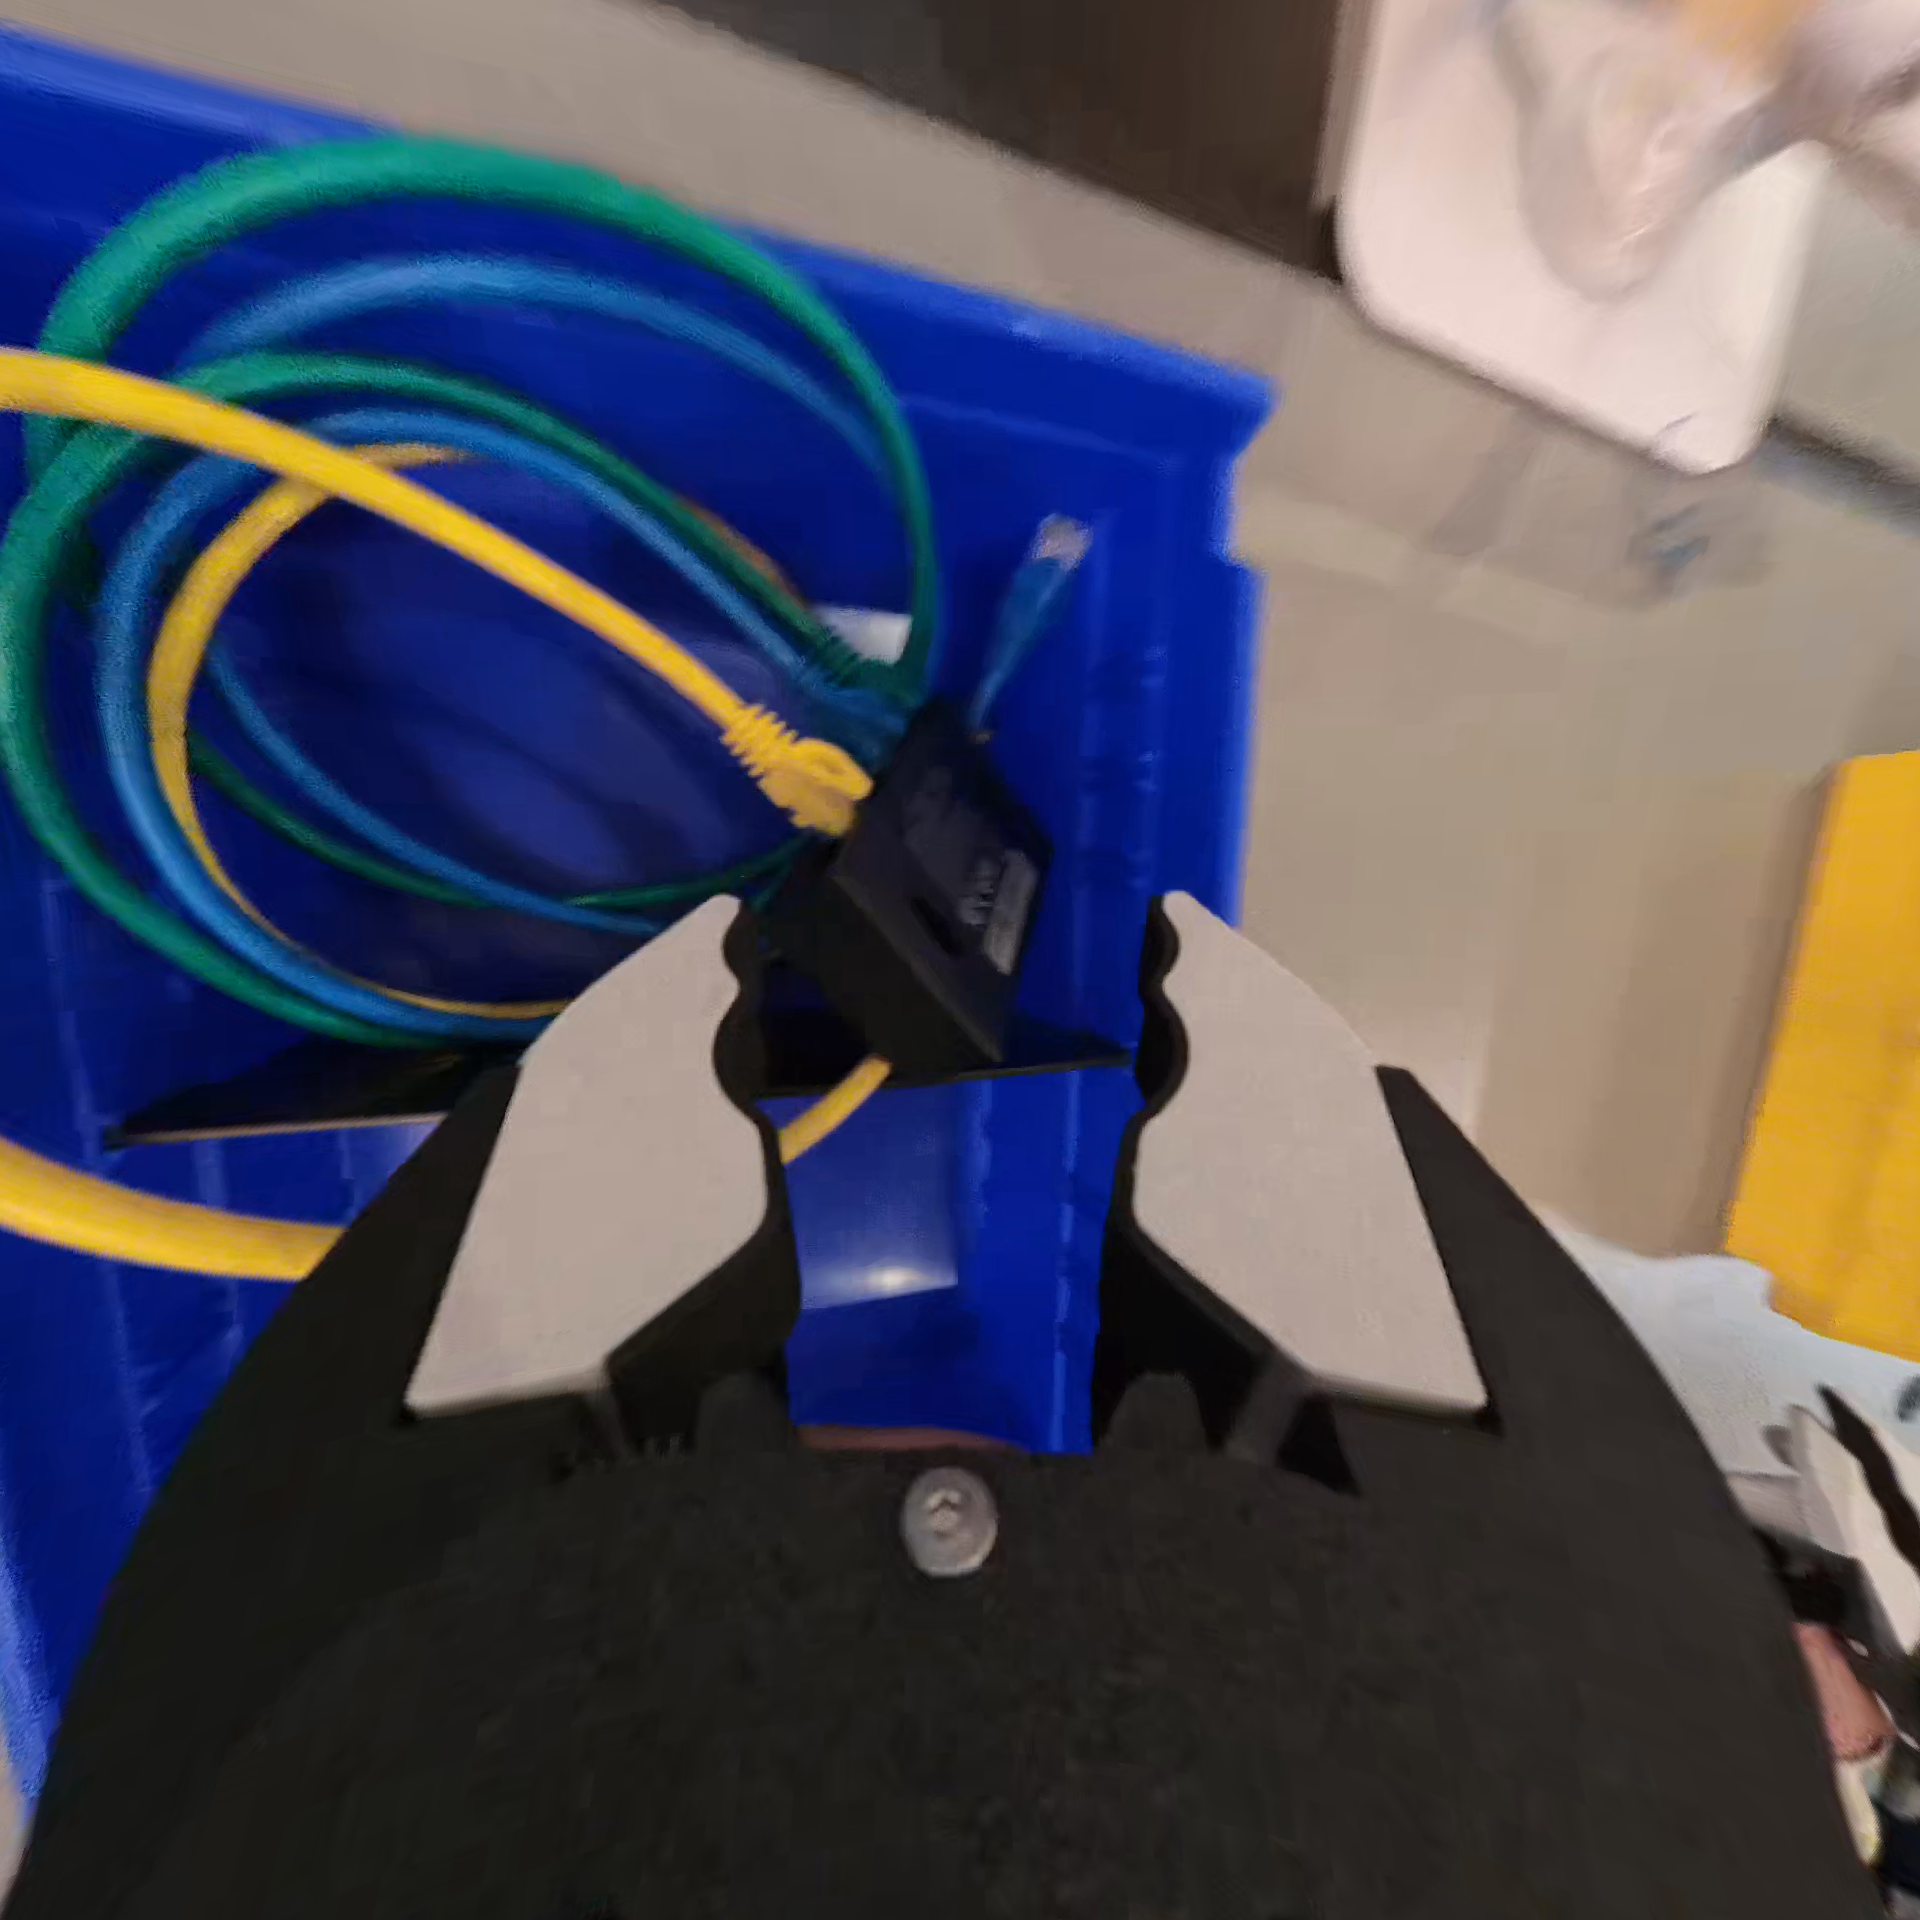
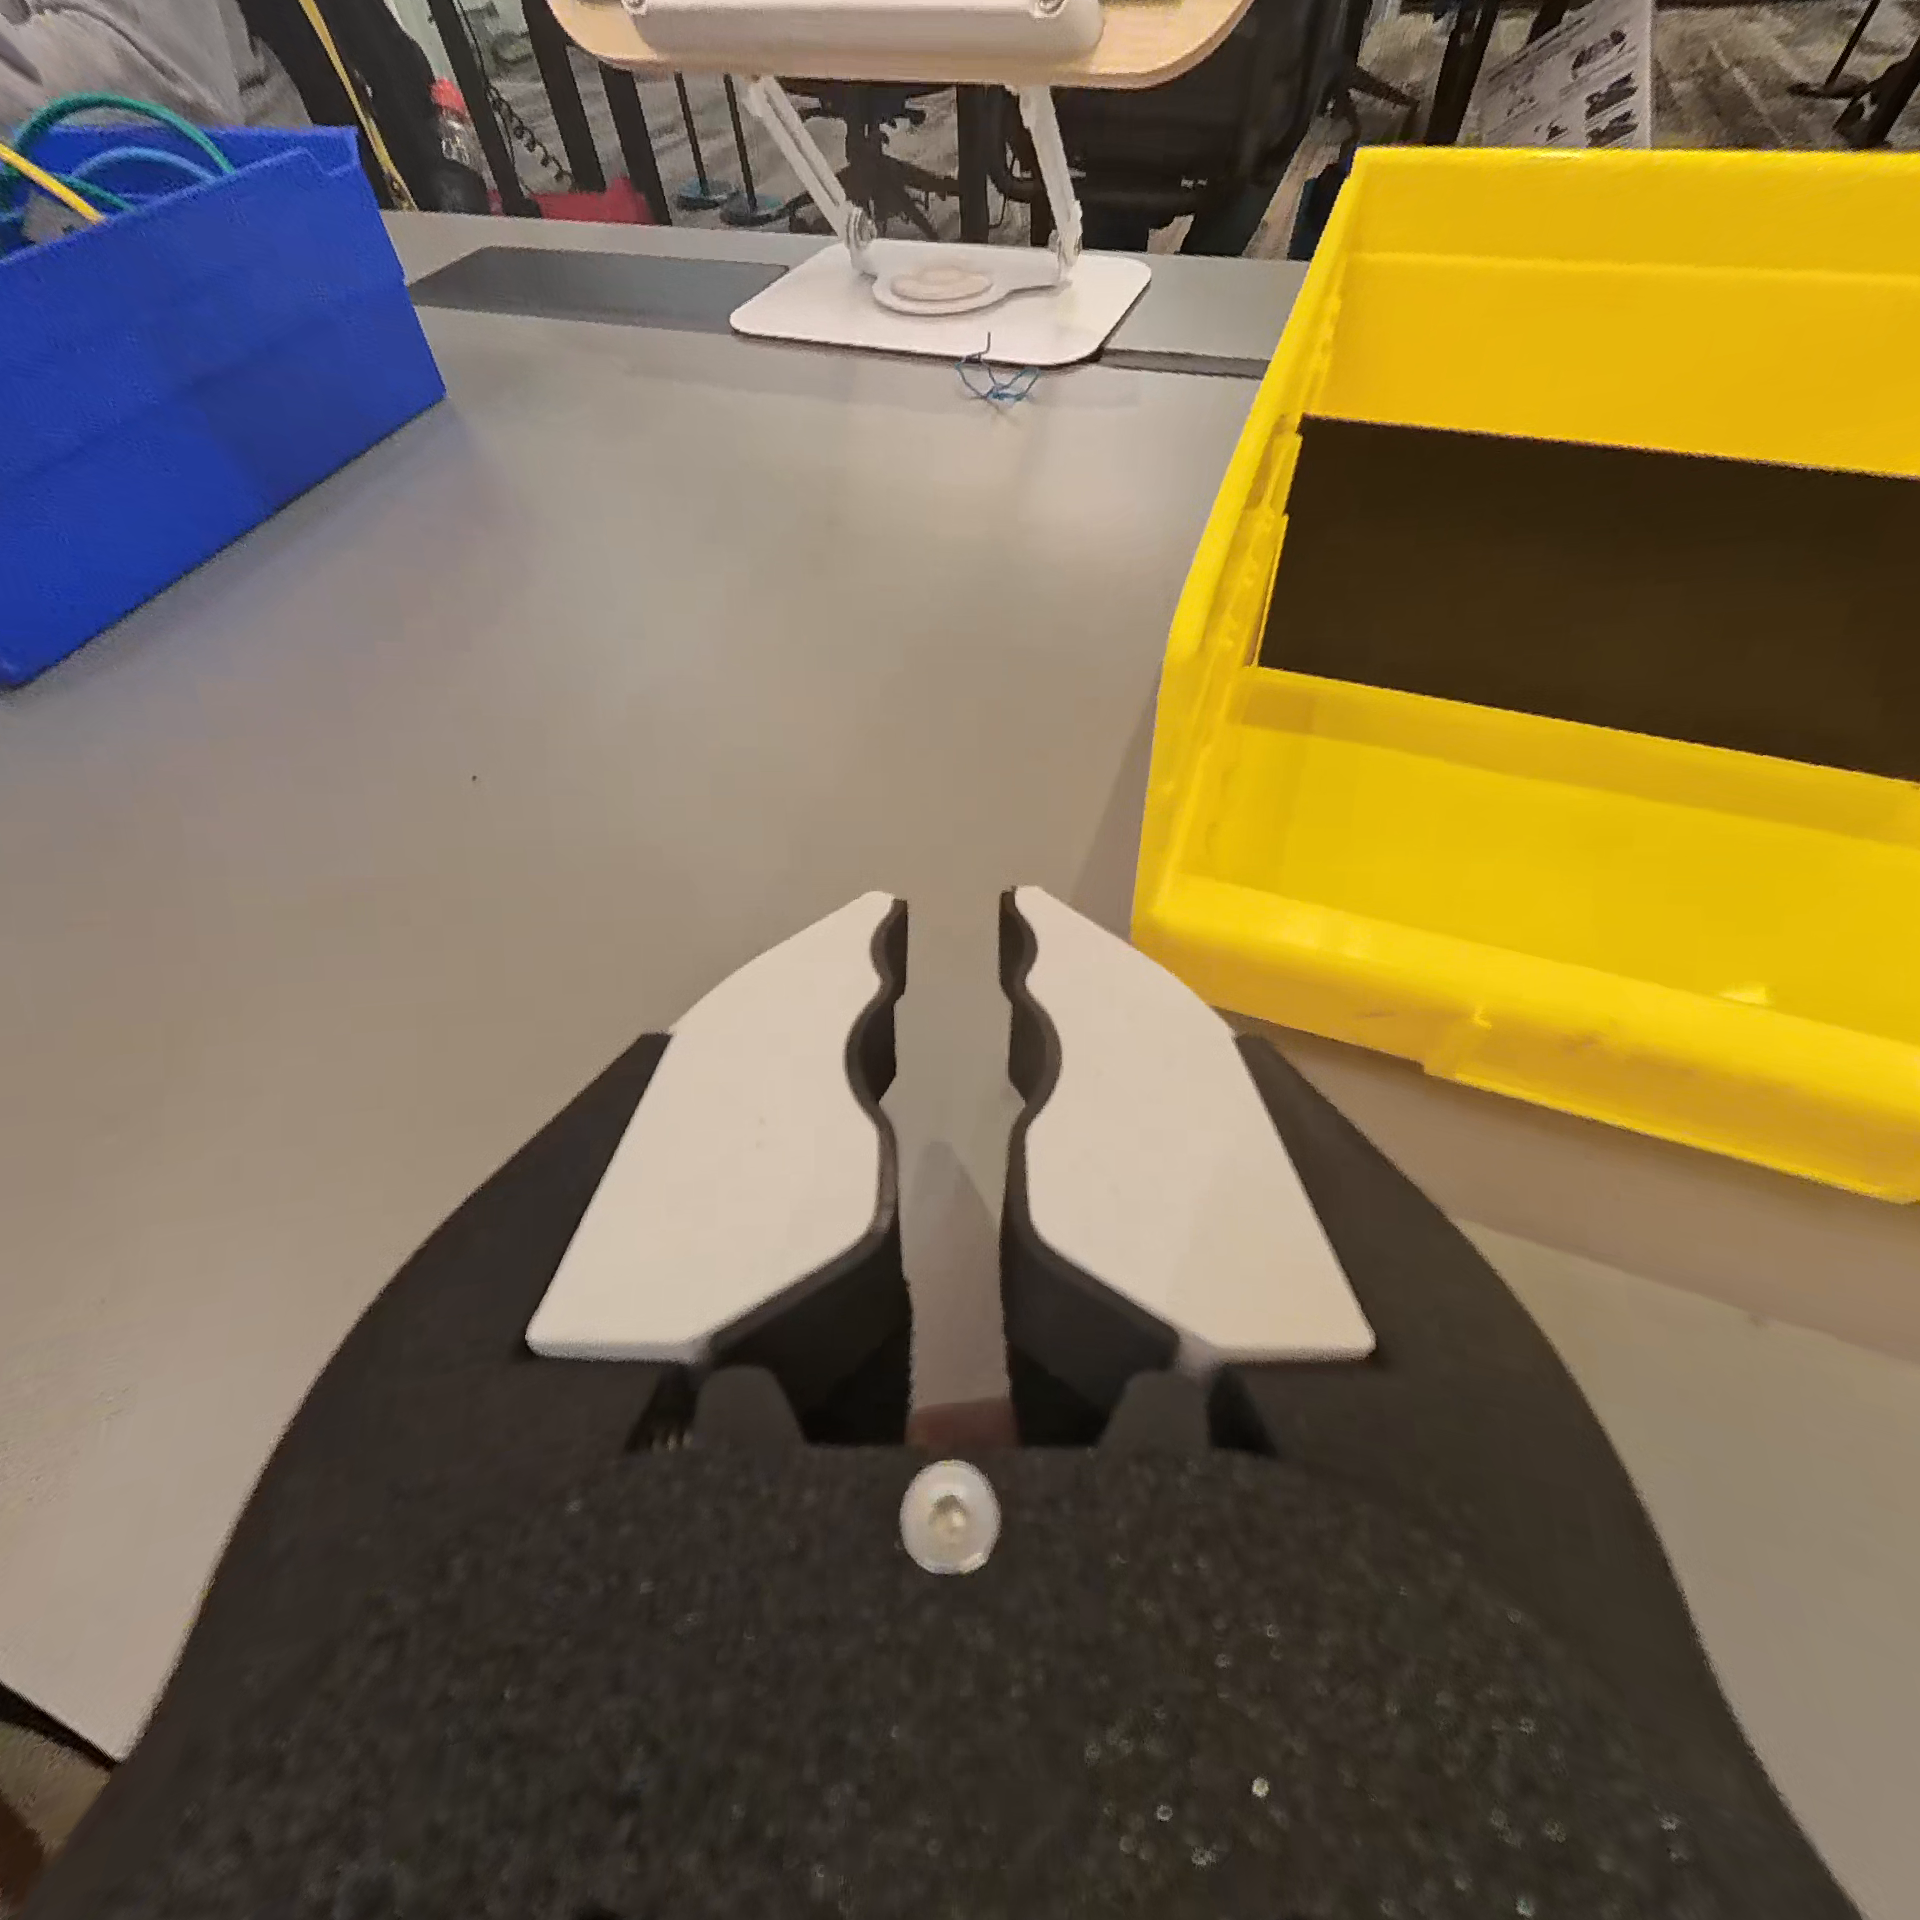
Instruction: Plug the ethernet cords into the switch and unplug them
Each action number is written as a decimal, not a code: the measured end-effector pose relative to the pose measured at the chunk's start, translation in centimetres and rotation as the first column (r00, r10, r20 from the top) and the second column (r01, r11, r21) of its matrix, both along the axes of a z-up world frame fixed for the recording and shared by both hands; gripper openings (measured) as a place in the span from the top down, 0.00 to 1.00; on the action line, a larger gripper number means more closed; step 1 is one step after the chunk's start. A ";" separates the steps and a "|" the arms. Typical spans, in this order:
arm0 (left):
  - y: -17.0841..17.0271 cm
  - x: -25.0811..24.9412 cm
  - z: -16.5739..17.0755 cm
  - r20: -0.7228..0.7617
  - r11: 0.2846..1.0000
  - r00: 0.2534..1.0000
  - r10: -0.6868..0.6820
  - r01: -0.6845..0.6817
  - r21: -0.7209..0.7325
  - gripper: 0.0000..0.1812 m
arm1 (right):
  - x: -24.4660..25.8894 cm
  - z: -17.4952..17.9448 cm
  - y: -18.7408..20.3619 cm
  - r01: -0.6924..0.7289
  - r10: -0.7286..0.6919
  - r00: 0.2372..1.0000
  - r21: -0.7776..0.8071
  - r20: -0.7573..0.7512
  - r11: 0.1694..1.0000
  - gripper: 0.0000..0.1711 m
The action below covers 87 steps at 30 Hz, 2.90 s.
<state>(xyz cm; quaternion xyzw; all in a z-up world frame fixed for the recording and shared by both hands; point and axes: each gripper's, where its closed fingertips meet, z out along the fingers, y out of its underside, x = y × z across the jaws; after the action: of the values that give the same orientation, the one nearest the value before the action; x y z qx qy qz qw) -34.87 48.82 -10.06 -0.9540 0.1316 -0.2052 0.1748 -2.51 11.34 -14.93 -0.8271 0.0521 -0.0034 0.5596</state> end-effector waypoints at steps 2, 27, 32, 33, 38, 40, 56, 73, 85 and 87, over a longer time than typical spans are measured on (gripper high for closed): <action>0.5 -0.8 -1.8 -0.097 0.998 0.995 0.022 -0.028 -0.064 0.64 | 0.0 0.0 -0.1 -0.001 0.001 1.000 0.000 0.003 1.000 0.90; 0.0 0.6 -4.2 -0.104 0.992 0.989 -0.102 0.109 0.067 0.84 | -1.5 -0.5 0.3 -0.032 0.046 0.970 -0.060 0.239 0.998 0.90; 0.0 1.2 -2.9 -0.084 0.981 0.986 -0.147 0.155 0.113 0.87 | -2.0 -0.6 0.4 -0.050 0.063 0.968 -0.060 0.242 0.997 0.89; -0.1 1.3 -2.3 -0.073 0.976 0.983 -0.170 0.178 0.129 0.88 | -1.9 -0.5 0.3 -0.048 0.061 0.970 -0.058 0.234 0.997 0.89; -1.1 2.0 4.7 0.060 0.881 0.942 -0.331 0.285 0.378 0.88 | -1.6 -0.5 0.3 -0.045 0.054 0.979 -0.052 0.195 0.998 0.89; -2.4 2.2 8.3 0.104 0.806 0.903 -0.417 0.314 0.502 0.88 | -1.7 -0.5 0.4 -0.047 0.056 0.979 -0.051 0.197 0.998 0.89; -24.1 10.1 17.6 -0.737 -0.315 0.518 -0.434 0.679 0.663 0.88 | -7.1 9.5 2.3 -0.288 0.307 0.951 0.250 -0.038 0.924 0.81; -33.9 17.0 8.9 -0.282 -0.151 0.059 -0.958 0.730 0.666 0.88 | -14.6 10.4 2.8 -0.745 0.795 0.599 0.299 -0.092 0.596 0.80; -28.5 17.0 2.5 -0.075 0.325 0.493 -0.867 0.672 0.665 0.80 | -10.9 5.9 5.9 -0.507 0.595 0.628 0.317 -0.501 0.802 0.84; -28.5 16.0 0.5 -0.047 0.411 0.580 -0.813 0.630 0.659 0.67 | -10.7 6.2 5.9 -0.476 0.590 0.576 0.354 -0.566 0.805 0.84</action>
<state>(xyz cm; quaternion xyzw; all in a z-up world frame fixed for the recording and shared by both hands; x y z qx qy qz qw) -18.83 20.36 -9.52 -0.6467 0.5664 -0.3387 0.3824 -13.25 17.28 -8.76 -0.7023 -0.0082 0.4580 0.5450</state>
